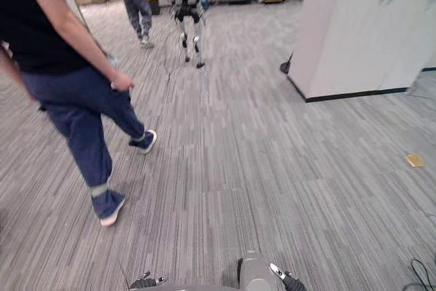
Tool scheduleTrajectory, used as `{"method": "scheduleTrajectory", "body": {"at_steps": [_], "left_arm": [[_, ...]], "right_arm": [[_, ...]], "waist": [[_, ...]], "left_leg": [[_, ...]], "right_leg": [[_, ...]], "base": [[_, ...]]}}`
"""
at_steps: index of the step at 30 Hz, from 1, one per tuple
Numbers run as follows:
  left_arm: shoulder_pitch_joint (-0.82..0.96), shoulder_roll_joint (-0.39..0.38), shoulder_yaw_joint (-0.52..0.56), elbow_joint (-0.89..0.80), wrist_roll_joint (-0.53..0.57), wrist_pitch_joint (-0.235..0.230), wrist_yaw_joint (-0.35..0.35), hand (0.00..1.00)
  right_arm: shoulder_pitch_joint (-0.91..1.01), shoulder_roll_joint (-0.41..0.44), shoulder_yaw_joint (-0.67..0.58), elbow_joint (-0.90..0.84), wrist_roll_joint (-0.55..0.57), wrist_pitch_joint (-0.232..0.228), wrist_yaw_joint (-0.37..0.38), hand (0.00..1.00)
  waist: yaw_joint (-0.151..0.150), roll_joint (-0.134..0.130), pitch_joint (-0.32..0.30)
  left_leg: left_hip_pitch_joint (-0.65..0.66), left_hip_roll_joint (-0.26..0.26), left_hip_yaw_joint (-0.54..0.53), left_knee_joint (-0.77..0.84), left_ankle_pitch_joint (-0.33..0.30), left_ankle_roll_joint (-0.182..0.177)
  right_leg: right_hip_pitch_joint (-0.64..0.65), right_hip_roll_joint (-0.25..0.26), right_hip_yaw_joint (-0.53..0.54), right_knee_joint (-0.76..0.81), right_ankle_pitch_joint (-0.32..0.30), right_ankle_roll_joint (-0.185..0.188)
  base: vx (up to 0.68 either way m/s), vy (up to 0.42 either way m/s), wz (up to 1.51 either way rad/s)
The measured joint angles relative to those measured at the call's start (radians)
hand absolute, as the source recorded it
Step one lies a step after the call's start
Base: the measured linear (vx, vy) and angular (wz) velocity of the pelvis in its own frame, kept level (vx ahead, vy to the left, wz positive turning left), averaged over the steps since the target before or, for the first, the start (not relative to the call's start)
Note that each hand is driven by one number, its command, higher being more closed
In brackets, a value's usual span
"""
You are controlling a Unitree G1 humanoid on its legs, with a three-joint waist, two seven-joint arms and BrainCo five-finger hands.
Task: Organize washtable
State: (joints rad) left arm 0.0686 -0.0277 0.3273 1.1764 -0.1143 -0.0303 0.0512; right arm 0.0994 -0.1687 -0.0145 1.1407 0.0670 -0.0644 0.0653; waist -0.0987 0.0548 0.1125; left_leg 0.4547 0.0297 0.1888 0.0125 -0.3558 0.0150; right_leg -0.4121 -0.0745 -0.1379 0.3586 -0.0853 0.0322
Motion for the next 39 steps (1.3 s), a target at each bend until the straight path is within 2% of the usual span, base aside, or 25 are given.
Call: {"method": "scheduleTrajectory", "body": {"at_steps": [1,3,4,6,7,8,9,11,14,16,17,19,21,22,24,25,27,28,29,30,31,32,35,38,39], "left_arm": [[0.006,-0.013,0.057,0.0,0.002,0.003,0.005,0.0],[0.015,-0.044,0.123,0.005,0.002,0.0,0.013,0.0],[0.015,-0.046,0.126,0.006,0.004,0.004,0.013,0.0],[0.007,-0.057,0.129,0.005,0.013,0.011,0.005,0.0],[0.0,-0.051,0.142,0.001,0.013,0.012,-0.002,0.0],[-0.008,-0.024,0.147,-0.001,0.012,0.015,-0.013,0.0],[-0.009,0.001,0.13,-0.005,0.006,0.023,-0.024,0.0],[-0.004,0.031,0.093,-0.029,-0.01,0.024,-0.029,0.0],[-0.001,0.05,0.068,-0.052,-0.043,0.02,-0.029,0.0],[0.009,0.056,0.057,-0.087,-0.068,0.018,-0.025,0.0],[0.02,0.051,0.056,-0.099,-0.074,0.009,-0.024,0.0],[0.03,0.033,0.06,-0.117,-0.081,-0.002,-0.019,0.0],[0.031,0.02,0.069,-0.124,-0.093,-0.019,-0.012,0.0],[0.036,0.017,0.106,-0.125,-0.099,-0.024,-0.007,0.0],[0.051,0.014,0.106,-0.117,-0.095,-0.024,-0.002,0.0],[0.058,0.028,0.1,-0.11,-0.089,-0.025,-0.003,0.0],[0.055,0.042,0.09,-0.102,-0.089,-0.024,-0.003,0.0],[0.055,0.056,0.068,-0.097,-0.089,-0.024,-0.001,0.0],[0.058,0.067,0.03,-0.082,-0.087,-0.023,-0.003,0.0],[0.061,0.072,-0.015,-0.074,-0.085,-0.022,-0.003,0.0],[0.061,0.072,-0.026,-0.067,-0.08,-0.022,-0.002,0.0],[0.064,0.075,-0.051,-0.063,-0.066,-0.024,0.002,0.0],[0.038,0.078,-0.061,-0.029,-0.049,-0.023,0.016,0.0],[0.036,0.048,-0.053,-0.017,-0.005,-0.021,0.015,0.0],[0.049,0.035,-0.037,-0.024,0.018,-0.02,0.014,0.0]], "right_arm": [[-0.008,-0.011,0.041,-0.003,0.0,0.004,0.001,0.0],[-0.033,-0.039,0.113,-0.002,-0.006,0.014,0.0,0.0],[-0.041,-0.042,0.119,-0.008,-0.02,0.021,0.003,0.0],[-0.031,-0.051,0.103,-0.031,-0.033,0.037,0.013,0.0],[-0.031,-0.047,0.094,-0.03,-0.038,0.041,0.016,0.0],[-0.034,-0.033,0.045,-0.02,-0.037,0.053,0.021,0.0],[-0.041,-0.02,0.019,0.002,-0.036,0.058,0.02,0.0],[-0.048,-0.001,0.013,0.026,-0.037,0.066,0.017,0.0],[-0.06,0.032,-0.084,0.057,-0.038,0.066,0.014,0.0],[-0.058,0.055,-0.137,0.062,-0.039,0.069,0.003,0.0],[-0.055,0.063,-0.156,0.061,-0.04,0.064,0.003,0.0],[-0.059,0.057,-0.172,0.059,-0.043,0.058,0.004,0.0],[-0.047,0.046,-0.186,0.065,-0.044,0.059,0.003,0.0],[-0.027,0.064,-0.203,0.067,-0.064,0.054,0.001,0.0],[-0.032,0.062,-0.182,0.078,-0.078,0.045,0.004,0.0],[-0.049,0.071,-0.163,0.096,-0.08,0.029,0.004,0.0],[-0.052,0.082,-0.173,0.109,-0.079,0.027,0.004,0.0],[-0.046,0.092,-0.175,0.113,-0.077,0.027,0.003,0.0],[-0.042,0.092,-0.172,0.108,-0.077,0.027,0.004,0.0],[-0.032,0.079,-0.171,0.095,-0.077,0.026,0.004,0.0],[-0.022,0.077,-0.171,0.088,-0.077,0.022,0.005,0.0],[-0.015,0.077,-0.171,0.062,-0.074,0.015,0.004,0.0],[-0.001,0.079,-0.176,0.02,-0.052,-0.005,0.002,0.0],[0.009,0.081,-0.18,-0.038,-0.04,-0.001,-0.001,0.0],[0.019,0.081,-0.175,-0.071,-0.038,0.002,-0.002,0.0]], "waist": [[-0.008,0.007,-0.001],[-0.021,0.023,-0.002],[-0.032,0.022,-0.007],[-0.05,0.05,-0.022],[-0.045,0.05,-0.022],[-0.028,0.033,-0.011],[-0.002,0.013,0.001],[0.01,-0.028,0.003],[0.009,-0.059,0.005],[0.01,-0.082,0.009],[0.01,-0.089,0.005],[0.015,-0.062,0.002],[0.04,-0.041,-0.004],[0.062,-0.057,-0.031],[0.059,-0.062,-0.073],[0.056,-0.081,-0.092],[0.051,-0.105,-0.078],[0.049,-0.135,-0.061],[0.036,-0.129,-0.056],[0.019,-0.111,-0.06],[0.014,-0.102,-0.064],[0.004,-0.105,-0.061],[-0.013,-0.087,-0.043],[-0.042,-0.051,-0.011],[-0.057,-0.042,-0.01]], "left_leg": [[0.045,0.007,-0.002,-0.02,-0.027,0.029],[0.065,0.046,0.038,0.044,0.034,-0.023],[0.037,0.067,0.029,0.119,0.07,0.007],[-0.12,0.16,-0.016,0.448,0.211,-0.074],[-0.172,0.178,-0.031,0.553,0.284,-0.085],[-0.27,0.216,-0.05,0.795,0.331,-0.107],[-0.336,0.239,-0.031,1.006,0.306,-0.083],[-0.418,0.23,-0.012,1.121,0.265,-0.083],[-0.564,0.226,0.012,0.997,0.194,-0.108],[-0.606,0.194,0.013,0.74,0.166,-0.1],[-0.619,0.16,-0.002,0.477,0.173,-0.106],[-0.693,0.148,-0.057,0.184,0.217,-0.169],[-0.751,0.163,-0.073,0.122,0.221,-0.178],[-0.748,0.139,-0.062,0.184,0.316,-0.177],[-0.752,0.119,-0.063,0.193,0.373,-0.148],[-0.688,0.083,-0.038,0.17,0.383,-0.139],[-0.623,0.045,-0.034,0.165,0.382,-0.103],[-0.547,0.002,-0.026,0.162,0.354,-0.054],[-0.456,-0.018,-0.02,0.123,0.331,-0.021],[-0.396,-0.023,-0.024,0.085,0.319,-0.003],[-0.372,-0.026,-0.023,0.069,0.308,0.0],[-0.334,-0.033,-0.021,0.041,0.288,0.01],[-0.234,-0.041,-0.021,-0.019,0.249,0.026],[-0.108,-0.034,0.014,-0.063,0.195,0.031],[-0.06,-0.045,0.036,-0.089,0.159,-0.001]], "right_leg": [[-0.031,0.011,-0.006,-0.017,0.054,0.001],[-0.049,0.026,0.002,0.096,0.098,-0.004],[-0.04,0.032,-0.002,0.118,0.108,-0.045],[0.013,0.064,-0.053,0.123,0.023,-0.09],[0.035,0.073,-0.052,0.121,0.0,-0.094],[0.089,0.094,-0.047,0.109,-0.037,-0.103],[0.161,0.113,-0.019,0.093,-0.062,-0.122],[0.276,0.107,0.007,0.05,-0.091,-0.136],[0.46,0.107,0.03,-0.101,-0.087,-0.124],[0.563,0.095,0.032,-0.19,-0.08,-0.112],[0.599,0.087,0.036,-0.228,-0.087,-0.099],[0.626,0.096,0.045,-0.257,-0.124,-0.094],[0.649,0.093,0.067,-0.236,-0.176,-0.056],[0.7,0.044,0.119,-0.225,-0.219,-0.041],[0.665,0.022,0.173,-0.147,-0.217,-0.054],[0.573,-0.014,0.233,0.063,-0.189,-0.098],[0.543,-0.052,0.211,0.198,-0.138,-0.098],[0.527,-0.091,0.176,0.328,-0.045,-0.111],[0.512,-0.116,0.165,0.43,0.124,-0.113],[0.488,-0.119,0.164,0.51,0.206,-0.07],[0.452,-0.119,0.162,0.571,0.166,-0.052],[0.361,-0.122,0.137,0.657,0.049,-0.028],[0.177,-0.07,0.06,0.579,-0.119,0.008],[0.094,-0.003,-0.038,0.275,-0.123,-0.017],[0.061,0.019,-0.106,0.029,-0.034,-0.025]], "base": [[0.73,-0.132,0.19],[0.77,-0.181,0.21],[0.59,-0.253,0.34],[0.82,-0.34,0.42],[0.87,-0.314,0.19],[0.68,-0.225,-0.34],[0.67,-0.202,-0.48],[0.58,-0.136,-0.47],[0.51,-0.034,-0.16],[0.51,0.042,-0.03],[0.4,0.096,-0.07],[0.37,0.189,-0.14],[0.49,0.368,-0.44],[0.5,0.385,-0.7],[0.55,0.407,-0.77],[0.58,0.424,-0.75],[0.49,0.352,-0.46],[0.48,0.351,-0.19],[0.57,0.384,-0.04],[0.45,0.306,0.06],[0.43,0.274,0.06],[0.42,0.258,-0.04],[0.52,0.184,-0.07],[0.62,0.1,-0.13],[0.73,0.07,-0.24]]}}
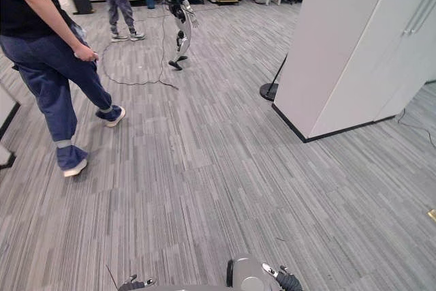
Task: Organize washtable
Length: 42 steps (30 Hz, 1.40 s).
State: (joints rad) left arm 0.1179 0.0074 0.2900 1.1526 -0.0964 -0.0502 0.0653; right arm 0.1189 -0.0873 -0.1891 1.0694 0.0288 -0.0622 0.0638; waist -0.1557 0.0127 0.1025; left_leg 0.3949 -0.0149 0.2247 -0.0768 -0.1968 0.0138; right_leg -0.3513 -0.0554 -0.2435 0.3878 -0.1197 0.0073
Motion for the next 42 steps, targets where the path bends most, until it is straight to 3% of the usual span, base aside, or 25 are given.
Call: {"method": "scheduleTrajectory", "body": {"at_steps": [3,4,6,7,9,10,13,15,16,18,20,23,24,27,28,30,31,32,33,34,37,38,40,41,42], "left_arm": [[0.004,-0.017,0.092,0.002,0.021,0.003,-0.001,0.0],[0.013,-0.007,0.108,-0.001,0.013,0.002,0.001,0.0],[0.0,-0.006,0.089,0.022,0.012,0.006,-0.018,0.0],[-0.013,-0.021,0.108,0.025,-0.005,0.026,-0.049,0.0],[-0.027,-0.016,0.113,0.016,-0.02,0.033,-0.065,0.0],[-0.033,0.009,0.086,-0.012,-0.033,0.043,-0.066,0.0],[-0.04,0.032,0.023,-0.026,-0.053,0.042,-0.065,0.0],[-0.058,0.038,-0.001,-0.035,-0.085,0.04,-0.065,0.0],[-0.056,0.038,-0.024,-0.045,-0.09,0.039,-0.065,0.0],[-0.054,0.043,-0.061,-0.045,-0.095,0.03,-0.065,0.0],[-0.057,0.04,-0.063,-0.047,-0.095,0.019,-0.065,0.0],[-0.058,0.028,-0.062,-0.039,-0.092,0.004,-0.063,0.0],[-0.055,0.037,-0.059,-0.03,-0.092,0.004,-0.062,0.0],[-0.024,0.044,-0.062,-0.011,-0.089,0.003,-0.057,0.0],[-0.029,0.047,-0.074,0.006,-0.088,0.006,-0.053,0.0],[-0.04,0.065,-0.095,0.025,-0.088,0.004,-0.042,0.0],[-0.039,0.08,-0.109,0.025,-0.088,0.005,-0.041,0.0],[-0.024,0.082,-0.139,0.024,-0.088,0.004,-0.04,0.0],[-0.02,0.076,-0.154,0.024,-0.087,0.005,-0.04,0.0],[-0.016,0.072,-0.172,0.024,-0.086,0.002,-0.037,0.0],[-0.031,0.067,-0.167,0.03,-0.085,0.008,-0.035,0.0],[-0.03,0.049,-0.145,0.023,-0.08,0.009,-0.036,0.0],[-0.028,0.043,-0.119,0.012,-0.068,0.009,-0.037,0.0],[-0.025,0.03,-0.097,0.0,-0.057,0.01,-0.038,0.0],[-0.024,0.02,-0.078,-0.012,-0.053,0.01,-0.038,0.0]], "right_arm": [[0.004,-0.018,0.073,0.007,0.012,0.011,-0.004,0.0],[0.005,-0.021,0.115,0.007,0.008,0.031,-0.006,0.0],[0.016,-0.034,0.116,-0.004,0.007,0.04,0.004,0.0],[0.007,-0.057,0.082,-0.015,0.002,0.048,0.012,0.0],[-0.018,-0.054,0.051,0.011,0.002,0.05,0.011,0.0],[-0.054,-0.04,0.04,0.057,0.01,0.05,0.003,0.0],[-0.055,-0.007,-0.027,0.093,0.01,0.048,0.0,0.0],[-0.044,0.006,-0.117,0.107,0.009,0.051,-0.003,0.0],[-0.041,0.012,-0.13,0.116,0.009,0.051,-0.003,0.0],[-0.044,0.013,-0.149,0.121,0.009,0.05,-0.007,0.0],[-0.053,0.015,-0.151,0.122,0.009,0.047,-0.012,0.0],[-0.05,-0.005,-0.16,0.13,0.007,0.046,-0.02,0.0],[-0.034,0.003,-0.17,0.135,0.0,0.044,-0.021,0.0],[-0.018,0.008,-0.167,0.163,-0.016,0.039,-0.018,0.0],[-0.012,0.014,-0.188,0.165,-0.02,0.033,-0.017,0.0],[0.004,0.036,-0.248,0.168,-0.021,0.03,-0.02,0.0],[0.025,0.05,-0.245,0.167,-0.02,0.029,-0.02,0.0],[0.039,0.049,-0.224,0.151,-0.021,0.028,-0.019,0.0],[0.046,0.043,-0.208,0.137,-0.022,0.028,-0.019,0.0],[0.037,0.028,-0.168,0.116,-0.027,0.02,-0.02,0.0],[0.018,0.022,-0.151,0.111,-0.027,0.011,-0.018,0.0],[0.034,0.022,-0.124,0.082,-0.028,0.007,-0.02,0.0],[0.06,0.031,-0.11,0.046,-0.028,0.006,-0.02,0.0],[0.08,0.041,-0.107,0.003,-0.029,0.005,-0.02,0.0],[0.086,0.043,-0.106,-0.007,-0.028,0.005,-0.02,0.0]], "waist": [[-0.004,-0.005,-0.002],[-0.005,-0.028,-0.013],[-0.021,-0.023,-0.029],[-0.009,0.036,-0.039],[0.021,0.041,-0.033],[0.043,0.008,-0.014],[0.047,-0.032,-0.007],[0.046,-0.04,-0.004],[0.043,-0.039,-0.004],[0.031,-0.04,-0.004],[0.035,-0.032,-0.002],[0.042,0.01,0.0],[0.059,-0.004,-0.009],[0.059,-0.021,-0.08],[0.055,-0.011,-0.087],[0.049,-0.038,-0.069],[0.041,-0.059,-0.05],[0.022,-0.058,-0.055],[0.016,-0.045,-0.062],[0.008,-0.023,-0.069],[0.004,-0.013,-0.03],[0.004,0.0,-0.016],[0.005,-0.009,-0.004],[0.002,-0.009,-0.004],[0.001,-0.008,-0.004]], "left_leg": [[0.054,-0.016,0.027,0.037,-0.054,-0.048],[0.052,-0.019,0.026,0.145,-0.064,-0.046],[-0.043,0.053,0.021,0.457,-0.062,-0.059],[-0.235,0.189,0.017,0.898,0.049,-0.072],[-0.324,0.25,0.025,1.125,0.051,-0.065],[-0.364,0.262,0.023,1.231,0.047,-0.07],[-0.419,0.263,0.027,1.155,0.047,-0.071],[-0.46,0.272,0.029,0.934,0.044,-0.077],[-0.474,0.273,0.027,0.815,0.031,-0.097],[-0.491,0.225,-0.017,0.387,0.045,-0.133],[-0.542,0.207,-0.082,0.212,0.074,-0.183],[-0.616,0.23,-0.133,0.188,0.087,-0.197],[-0.589,0.213,-0.12,0.232,0.144,-0.201],[-0.585,0.148,-0.082,0.275,0.15,-0.191],[-0.551,0.125,-0.072,0.261,0.146,-0.176],[-0.452,0.076,-0.075,0.25,0.149,-0.093],[-0.377,0.039,-0.078,0.244,0.118,-0.045],[-0.319,0.027,-0.086,0.221,0.096,-0.017],[-0.301,0.031,-0.09,0.208,0.086,-0.007],[-0.273,0.027,-0.077,0.183,0.068,0.027],[-0.203,0.036,-0.07,0.149,0.062,0.043],[-0.131,0.049,-0.054,0.105,0.062,0.044],[-0.066,0.037,-0.03,0.089,0.062,0.044],[-0.029,0.022,-0.024,0.069,0.059,0.046],[-0.017,0.014,-0.021,0.059,0.056,0.052]], "right_leg": [[-0.041,0.015,-0.013,-0.129,0.038,-0.021],[-0.027,0.01,0.043,-0.096,0.101,-0.084],[0.008,0.009,0.049,-0.036,0.16,-0.086],[0.038,0.055,0.033,0.027,0.078,-0.116],[0.073,0.087,0.051,0.047,0.033,-0.128],[0.158,0.095,0.086,0.042,0.002,-0.142],[0.323,0.087,0.1,-0.097,-0.009,-0.128],[0.443,0.089,0.092,-0.214,-0.004,-0.121],[0.473,0.093,0.09,-0.239,-0.008,-0.115],[0.509,0.096,0.11,-0.269,-0.018,-0.098],[0.513,0.102,0.144,-0.278,-0.032,-0.081],[0.551,0.112,0.195,-0.278,-0.101,-0.033],[0.577,0.077,0.238,-0.258,-0.141,-0.004],[0.518,-0.003,0.309,-0.117,-0.176,0.017],[0.454,-0.021,0.327,0.032,-0.157,0.012],[0.415,-0.068,0.279,0.255,-0.101,-0.016],[0.392,-0.107,0.256,0.398,-0.006,-0.053],[0.372,-0.114,0.254,0.487,0.152,-0.053],[0.348,-0.106,0.25,0.526,0.224,-0.042],[0.222,-0.103,0.243,0.644,0.084,-0.02],[0.116,-0.043,0.207,0.63,-0.048,-0.006],[0.084,0.009,0.17,0.521,-0.085,-0.013],[0.074,0.025,0.127,0.382,-0.093,-0.006],[0.058,0.027,0.102,0.198,-0.076,-0.015],[0.045,0.026,0.103,0.12,-0.057,-0.014]], "base": [[0.7,0.002,0.18],[0.81,-0.106,0.77],[0.88,-0.213,0.84],[0.8,-0.238,0.31],[0.72,-0.198,-0.44],[0.64,-0.162,-0.88],[0.54,-0.093,-0.36],[0.5,-0.037,0.12],[0.32,-0.007,0.11],[0.38,0.039,-0.05],[0.42,0.166,-0.33],[0.29,0.227,-0.52],[0.35,0.371,-0.83],[0.44,0.398,-0.89],[0.46,0.402,-0.53],[0.43,0.379,-0.12],[0.36,0.311,0.26],[0.35,0.293,0.31],[0.43,0.328,0.12],[0.39,0.262,-0.09],[0.48,0.191,-0.16],[0.48,0.112,-0.06],[0.45,0.061,0.04],[0.51,0.011,0.15],[0.51,-0.001,0.21]]}}
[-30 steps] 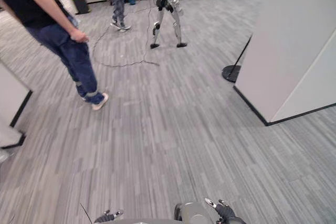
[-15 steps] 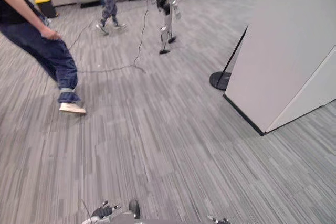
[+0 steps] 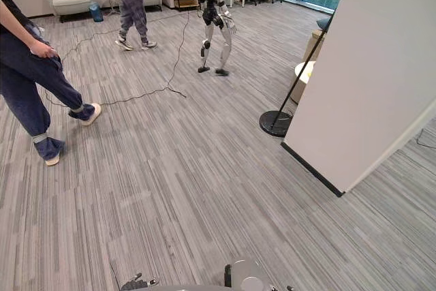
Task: Organize washtable
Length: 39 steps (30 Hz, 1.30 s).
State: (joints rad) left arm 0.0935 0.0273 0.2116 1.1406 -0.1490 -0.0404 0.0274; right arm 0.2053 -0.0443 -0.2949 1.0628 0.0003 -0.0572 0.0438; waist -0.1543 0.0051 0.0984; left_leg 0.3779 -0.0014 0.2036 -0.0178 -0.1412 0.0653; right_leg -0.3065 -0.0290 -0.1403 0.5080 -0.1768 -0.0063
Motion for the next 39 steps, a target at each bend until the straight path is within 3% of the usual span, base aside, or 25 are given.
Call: {"method": "scheduleTrajectory", "body": {"at_steps": [1,2,3,4,7,8,10,11,13,16,19,21,23,25,26,27,28,29,30,32,34,36,39], "left_arm": [[0.0,-0.016,0.022,-0.014,0.005,-0.002,0.0,0.0],[-0.001,-0.036,0.039,-0.036,0.006,-0.003,0.001,0.0],[0.004,-0.05,0.056,-0.04,0.007,-0.002,0.001,0.0],[0.005,-0.056,0.067,-0.041,0.009,-0.001,0.0,0.0],[-0.004,-0.054,0.065,-0.041,0.016,0.007,-0.002,0.0],[-0.012,-0.059,0.065,-0.041,0.018,0.018,-0.002,0.0],[-0.024,-0.053,0.052,-0.041,0.024,0.027,-0.007,0.0],[-0.034,-0.042,0.032,-0.041,0.024,0.032,-0.008,0.0],[-0.034,-0.024,0.006,-0.041,0.022,0.032,-0.013,0.0],[-0.041,-0.017,-0.007,-0.042,0.003,0.03,-0.013,0.0],[-0.046,-0.011,-0.007,-0.044,0.002,0.031,-0.009,0.0],[-0.046,-0.011,-0.004,-0.042,0.002,0.03,-0.007,0.0],[-0.047,-0.015,0.008,-0.042,0.003,0.029,-0.006,0.0],[-0.047,-0.018,0.026,-0.041,0.004,0.022,-0.004,0.0],[-0.046,-0.018,0.028,-0.04,0.004,0.019,-0.002,0.0],[-0.04,-0.02,0.037,-0.039,0.005,0.018,-0.003,0.0],[-0.032,-0.012,0.038,-0.038,0.005,0.018,-0.002,0.0],[-0.024,0.004,0.036,-0.027,0.007,0.021,0.0,0.0],[-0.013,0.019,0.029,-0.007,0.014,0.026,-0.001,0.0],[-0.014,0.028,0.006,0.009,0.016,0.032,0.0,0.0],[-0.017,0.033,-0.021,0.013,0.022,0.032,0.002,0.0],[-0.012,0.031,-0.027,0.018,0.025,0.032,0.008,0.0],[0.005,0.022,-0.054,0.018,0.026,0.032,0.021,0.0]], "right_arm": [[0.003,-0.002,0.002,-0.007,0.001,0.002,0.0,0.0],[0.004,-0.011,0.028,-0.013,0.007,0.005,-0.002,0.0],[0.002,-0.02,0.047,-0.016,0.012,0.012,-0.003,0.0],[0.003,-0.029,0.066,-0.017,0.012,0.018,-0.003,0.0],[0.0,-0.045,0.105,-0.027,0.016,0.036,-0.006,0.0],[0.004,-0.051,0.102,-0.028,0.016,0.042,0.0,0.0],[-0.014,-0.051,0.074,-0.008,0.01,0.047,0.001,0.0],[-0.035,-0.049,0.066,0.024,0.008,0.051,0.001,0.0],[-0.054,-0.052,0.065,0.062,0.006,0.061,-0.001,0.0],[-0.075,-0.052,0.019,0.101,-0.002,0.062,-0.001,0.0],[-0.097,-0.04,-0.022,0.101,-0.004,0.061,0.0,0.0],[-0.118,-0.041,-0.022,0.101,-0.014,0.058,0.001,0.0],[-0.122,-0.048,-0.02,0.104,-0.033,0.057,0.0,0.0],[-0.12,-0.067,-0.014,0.125,-0.043,0.052,0.0,0.0],[-0.117,-0.078,-0.003,0.136,-0.043,0.048,-0.001,0.0],[-0.117,-0.081,-0.002,0.14,-0.043,0.044,-0.001,0.0],[-0.119,-0.076,-0.001,0.142,-0.043,0.043,0.0,0.0],[-0.114,-0.06,0.0,0.142,-0.042,0.039,0.0,0.0],[-0.105,-0.038,0.001,0.14,-0.042,0.034,-0.002,0.0],[-0.084,-0.033,-0.003,0.143,-0.041,0.027,-0.001,0.0],[-0.08,-0.023,-0.012,0.149,-0.038,0.026,-0.004,0.0],[-0.077,-0.017,-0.028,0.145,-0.03,0.024,-0.018,0.0],[-0.063,-0.017,-0.059,0.124,-0.028,0.023,-0.019,0.0]], "waist": [[0.0,0.004,0.002],[-0.001,0.013,0.001],[-0.002,0.009,0.002],[-0.002,0.014,0.004],[-0.005,0.019,-0.008],[-0.02,0.021,-0.016],[-0.022,0.031,-0.02],[-0.019,0.01,-0.007],[-0.011,-0.003,-0.002],[0.005,-0.007,-0.002],[0.003,-0.012,-0.005],[0.003,-0.018,-0.007],[0.002,-0.016,-0.008],[0.003,-0.009,-0.01],[0.006,-0.008,-0.013],[0.009,-0.013,-0.02],[0.008,-0.005,-0.031],[0.005,-0.024,-0.05],[-0.001,-0.018,-0.078],[0.002,-0.031,-0.113],[0.002,-0.041,-0.124],[0.0,-0.034,-0.126],[0.001,0.0,-0.13]], "left_leg": [[0.012,-0.005,0.008,-0.014,-0.017,0.01],[0.03,-0.007,0.027,-0.025,-0.065,-0.017],[0.065,0.005,0.025,-0.029,-0.116,-0.034],[0.081,0.014,0.029,-0.024,-0.121,-0.037],[-0.003,0.072,0.048,0.286,-0.116,-0.056],[-0.1,0.119,0.045,0.516,-0.083,-0.135],[-0.234,0.196,0.037,0.824,-0.018,-0.243],[-0.277,0.235,0.052,0.977,-0.018,-0.242],[-0.305,0.273,0.062,1.095,-0.026,-0.23],[-0.347,0.289,0.066,1.003,-0.042,-0.212],[-0.382,0.284,0.073,0.636,-0.044,-0.213],[-0.386,0.259,0.044,0.286,-0.037,-0.21],[-0.412,0.247,0.001,0.135,-0.037,-0.212],[-0.458,0.245,-0.022,0.123,-0.036,-0.213],[-0.449,0.231,-0.015,0.156,0.036,-0.241],[-0.435,0.209,-0.004,0.174,0.071,-0.234],[-0.43,0.197,0.002,0.189,0.078,-0.224],[-0.435,0.174,0.002,0.224,0.077,-0.222],[-0.432,0.156,0.019,0.233,0.053,-0.187],[-0.415,0.13,0.049,0.212,0.038,-0.17],[-0.375,0.105,0.064,0.176,0.034,-0.153],[-0.329,0.084,0.071,0.149,0.036,-0.139],[-0.275,0.079,0.073,0.132,0.011,-0.097]], "right_leg": [[-0.016,0.0,0.0,-0.104,0.04,-0.002],[-0.036,0.0,0.009,-0.217,0.091,-0.011],[-0.048,0.005,0.01,-0.194,0.159,-0.024],[-0.05,0.008,0.011,-0.163,0.177,-0.025],[-0.013,0.003,-0.006,-0.089,0.149,-0.042],[0.009,0.01,-0.018,-0.092,0.116,-0.048],[0.057,0.021,-0.022,-0.091,0.068,-0.061],[0.114,0.022,-0.018,-0.098,0.043,-0.068],[0.21,0.022,-0.008,-0.129,0.026,-0.089],[0.347,0.009,-0.015,-0.234,0.033,-0.076],[0.413,-0.002,-0.028,-0.317,0.045,-0.062],[0.429,-0.021,-0.033,-0.35,0.042,-0.033],[0.434,-0.046,-0.037,-0.343,0.018,0.002],[0.441,-0.078,-0.039,-0.322,-0.015,0.043],[0.456,-0.112,-0.015,-0.304,-0.037,0.081],[0.462,-0.137,0.014,-0.299,-0.048,0.098],[0.461,-0.15,0.037,-0.297,-0.047,0.101],[0.456,-0.162,0.089,-0.298,-0.026,0.095],[0.447,-0.181,0.119,-0.298,0.001,0.096],[0.419,-0.205,0.132,-0.271,0.035,0.098],[0.374,-0.222,0.139,-0.198,0.063,0.075],[0.324,-0.236,0.141,-0.078,0.105,0.022],[0.265,-0.239,0.139,0.07,0.209,-0.012]], "base": [[0.61,-0.002,0.31],[0.5,-0.009,0.47],[0.6,-0.036,0.43],[0.49,-0.1,0.25],[0.49,-0.228,0.13],[0.39,-0.183,0.19],[0.48,-0.174,0.11],[0.47,-0.153,-0.01],[0.4,-0.113,-0.15],[0.3,-0.023,0.05],[0.24,0.066,0.17],[0.21,0.18,0.1],[0.21,0.24,0.2],[0.23,0.376,0.09],[0.3,0.506,-0.34],[0.27,0.452,-0.56],[0.3,0.443,-0.89],[0.29,0.419,-0.93],[0.3,0.407,-0.78],[0.26,0.314,-0.34],[0.28,0.265,-0.21],[0.3,0.262,-0.14],[0.24,0.178,-0.11]]}}
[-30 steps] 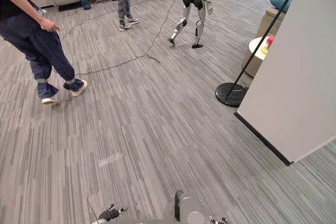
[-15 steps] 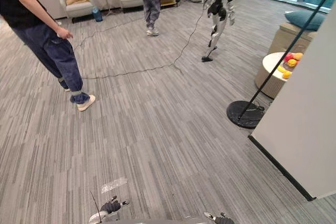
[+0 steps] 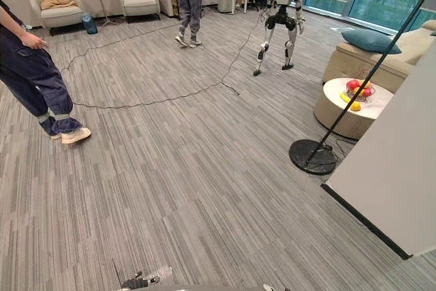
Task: Organize washtable
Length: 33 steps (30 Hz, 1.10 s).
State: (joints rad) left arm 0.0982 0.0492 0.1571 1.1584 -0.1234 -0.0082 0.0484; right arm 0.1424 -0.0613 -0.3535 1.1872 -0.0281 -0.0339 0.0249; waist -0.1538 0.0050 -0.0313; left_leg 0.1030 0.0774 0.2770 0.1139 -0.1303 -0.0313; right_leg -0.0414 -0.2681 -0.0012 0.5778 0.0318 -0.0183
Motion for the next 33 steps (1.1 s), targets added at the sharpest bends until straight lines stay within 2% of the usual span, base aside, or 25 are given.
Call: {"method": "scheduleTrajectory", "body": {"at_steps": [1,2,3,4,5,6,7,8,9,10,11,14,16,19,22,24,25,26,27,28,29,31,33], "left_arm": [[0.004,0.001,0.0,0.001,0.0,0.001,0.003,0.0],[0.015,0.002,-0.001,0.007,0.001,0.001,0.014,0.0],[0.018,0.0,-0.002,0.015,0.001,0.001,0.02,0.0],[0.017,-0.007,-0.003,0.026,0.0,0.002,0.022,0.0],[0.013,-0.01,-0.004,0.026,0.001,0.001,0.021,0.0],[0.007,-0.01,-0.001,0.027,0.001,0.0,0.021,0.0],[0.006,-0.012,0.006,0.027,0.001,-0.001,0.021,0.0],[0.01,-0.009,0.03,0.018,0.01,-0.001,0.016,0.0],[0.013,-0.013,0.076,0.012,0.019,-0.002,0.019,0.0],[0.028,-0.032,0.084,0.009,0.02,-0.004,0.018,0.0],[0.035,-0.053,0.091,-0.003,0.021,-0.012,0.019,0.0],[0.024,-0.064,0.076,-0.03,0.049,-0.011,0.009,0.0],[0.019,-0.066,0.077,-0.03,0.055,-0.01,0.008,0.0],[0.021,-0.064,0.075,-0.027,0.054,-0.008,0.004,0.0],[0.019,-0.046,0.057,-0.022,0.055,-0.005,-0.002,0.0],[0.017,-0.022,0.037,-0.023,0.055,0.0,-0.001,0.0],[0.008,-0.004,0.034,-0.025,0.055,0.0,0.0,0.0],[0.002,0.005,0.034,-0.028,0.055,-0.001,-0.001,0.0],[-0.015,0.009,0.04,-0.032,0.055,-0.001,-0.002,0.0],[-0.027,0.009,0.05,-0.042,0.054,-0.001,-0.002,0.0],[-0.042,0.012,0.07,-0.064,0.041,-0.003,0.0,0.0],[-0.042,0.008,0.091,-0.07,0.017,-0.012,-0.001,0.0],[-0.033,0.008,0.107,-0.071,-0.002,-0.019,-0.001,0.0]], "right_arm": [[-0.002,-0.002,-0.021,-0.014,0.0,-0.001,0.0,0.0],[-0.001,0.001,-0.031,-0.032,0.001,-0.001,-0.001,0.0],[-0.001,0.0,-0.03,-0.037,0.001,-0.001,-0.001,0.0],[0.003,-0.005,-0.029,-0.058,0.001,-0.003,-0.001,0.0],[0.005,-0.008,-0.024,-0.069,0.001,-0.006,-0.001,0.0],[0.003,-0.012,0.001,-0.075,0.0,-0.008,-0.001,0.0],[0.002,-0.012,0.011,-0.076,0.0,-0.008,0.0,0.0],[0.007,0.003,0.019,-0.079,-0.002,-0.007,0.0,0.0],[0.018,-0.003,0.016,-0.075,0.004,-0.004,0.001,0.0],[0.026,-0.015,0.027,-0.078,0.001,-0.006,0.0,0.0],[0.035,-0.033,0.057,-0.075,0.0,-0.008,-0.001,0.0],[0.036,-0.042,0.096,-0.075,-0.001,-0.005,-0.002,0.0],[0.029,-0.044,0.109,-0.073,-0.001,-0.001,-0.004,0.0],[0.014,-0.048,0.126,-0.072,-0.002,-0.001,-0.004,0.0],[0.007,-0.049,0.14,-0.053,-0.001,-0.001,-0.005,0.0],[-0.003,-0.051,0.162,-0.017,-0.001,0.0,-0.01,0.0],[-0.008,-0.044,0.171,0.005,-0.002,0.0,-0.01,0.0],[-0.01,-0.043,0.177,0.02,-0.002,0.004,-0.01,0.0],[-0.016,-0.044,0.18,0.028,-0.002,0.007,-0.009,0.0],[-0.025,-0.046,0.18,0.038,-0.002,0.008,-0.008,0.0],[-0.03,-0.055,0.173,0.053,-0.001,0.013,-0.008,0.0],[-0.024,-0.054,0.148,0.057,-0.001,0.014,-0.009,0.0],[-0.035,-0.055,0.118,0.051,-0.001,0.014,-0.009,0.0]], "waist": [[-0.004,0.013,0.009],[-0.014,0.017,0.011],[-0.022,0.025,0.017],[-0.03,0.044,0.033],[-0.032,0.052,0.046],[-0.038,0.045,0.063],[-0.046,0.042,0.072],[-0.051,0.015,0.084],[-0.049,0.003,0.112],[-0.053,0.026,0.101],[-0.053,0.053,0.095],[-0.053,0.049,0.097],[-0.047,0.041,0.096],[-0.052,0.033,0.091],[-0.054,0.021,0.076],[-0.053,-0.005,0.067],[-0.051,-0.032,0.056],[-0.039,-0.053,0.055],[-0.021,-0.06,0.071],[-0.01,-0.065,0.09],[0.019,-0.062,0.12],[0.027,-0.059,0.125],[0.031,-0.048,0.131]], "left_leg": [[0.037,0.002,0.003,-0.013,-0.013,0.02],[0.061,0.005,0.002,-0.016,-0.018,0.027],[0.073,0.012,-0.003,-0.019,-0.019,0.027],[0.099,0.029,-0.004,-0.025,-0.019,0.027],[0.114,0.037,-0.003,-0.029,-0.019,0.027],[0.127,0.041,-0.006,-0.031,-0.025,0.024],[0.135,0.041,-0.007,-0.032,-0.036,0.021],[0.147,0.027,0.003,-0.042,-0.071,-0.021],[0.189,0.031,0.001,-0.046,-0.08,-0.046],[0.189,0.046,0.006,-0.052,-0.071,-0.053],[0.188,0.068,0.013,-0.064,-0.069,-0.059],[0.198,0.092,0.022,-0.122,-0.026,-0.116],[0.223,0.097,0.026,-0.169,-0.009,-0.132],[0.222,0.096,0.025,-0.183,0.002,-0.127],[0.193,0.071,0.019,-0.162,0.022,-0.099],[0.161,0.058,-0.005,-0.083,0.025,-0.091],[0.106,0.057,-0.033,0.036,0.02,-0.097],[0.037,0.066,-0.055,0.192,0.005,-0.119],[-0.031,0.082,-0.076,0.356,0.0,-0.128],[-0.077,0.094,-0.094,0.475,0.007,-0.144],[-0.167,0.137,-0.126,0.673,-0.03,-0.155],[-0.197,0.155,-0.109,0.668,-0.047,-0.136],[-0.214,0.15,-0.1,0.43,-0.059,-0.103]], "right_leg": [[-0.041,0.007,-0.001,0.111,-0.021,0.005],[-0.087,0.029,-0.016,0.222,-0.108,0.034],[-0.106,0.049,-0.025,0.259,-0.153,0.037],[-0.147,0.106,-0.052,0.298,-0.226,0.041],[-0.176,0.148,-0.064,0.288,-0.258,0.041],[-0.206,0.19,-0.066,0.217,-0.273,0.045],[-0.209,0.205,-0.064,0.144,-0.272,0.047],[-0.184,0.221,-0.039,-0.091,-0.247,0.079],[-0.13,0.238,-0.037,-0.155,-0.177,0.049],[-0.117,0.252,-0.042,-0.185,-0.175,0.047],[-0.119,0.268,-0.066,-0.197,-0.188,0.022],[-0.11,0.275,-0.13,-0.197,-0.201,0.004],[-0.103,0.285,-0.149,-0.199,-0.216,-0.003],[-0.1,0.285,-0.161,-0.209,-0.227,-0.001],[-0.095,0.258,-0.16,-0.217,-0.233,0.002],[-0.07,0.235,-0.16,-0.235,-0.232,0.004],[-0.045,0.212,-0.161,-0.264,-0.218,0.015],[-0.018,0.202,-0.165,-0.29,-0.207,0.005],[0.007,0.203,-0.165,-0.3,-0.211,-0.01],[0.028,0.206,-0.166,-0.303,-0.212,-0.018],[0.079,0.213,-0.18,-0.308,-0.213,-0.021],[0.13,0.213,-0.189,-0.333,-0.213,-0.018],[0.179,0.211,-0.178,-0.372,-0.217,-0.001]], "base": [[0.22,0.08,-0.14],[0.26,0.071,-0.1],[0.19,-0.03,-0.02],[0.15,-0.051,-0.01],[0.2,-0.135,0.03],[0.16,-0.149,0.1],[0.18,-0.199,0.25],[0.16,-0.188,0.22],[0.15,-0.169,0.19],[0.17,-0.15,0.09],[0.17,-0.128,0.3],[0.16,-0.134,0.52],[0.07,-0.093,0.37],[0.04,-0.034,0.09],[0.08,0.038,0.07],[0.11,0.007,0.22],[0.09,-0.03,0.27],[0.12,-0.019,0.28],[0.11,0.01,0.12],[0.08,0.039,0.02],[0.05,0.057,0.01],[0.07,0.085,0.04],[0.14,0.168,-0.09]]}}
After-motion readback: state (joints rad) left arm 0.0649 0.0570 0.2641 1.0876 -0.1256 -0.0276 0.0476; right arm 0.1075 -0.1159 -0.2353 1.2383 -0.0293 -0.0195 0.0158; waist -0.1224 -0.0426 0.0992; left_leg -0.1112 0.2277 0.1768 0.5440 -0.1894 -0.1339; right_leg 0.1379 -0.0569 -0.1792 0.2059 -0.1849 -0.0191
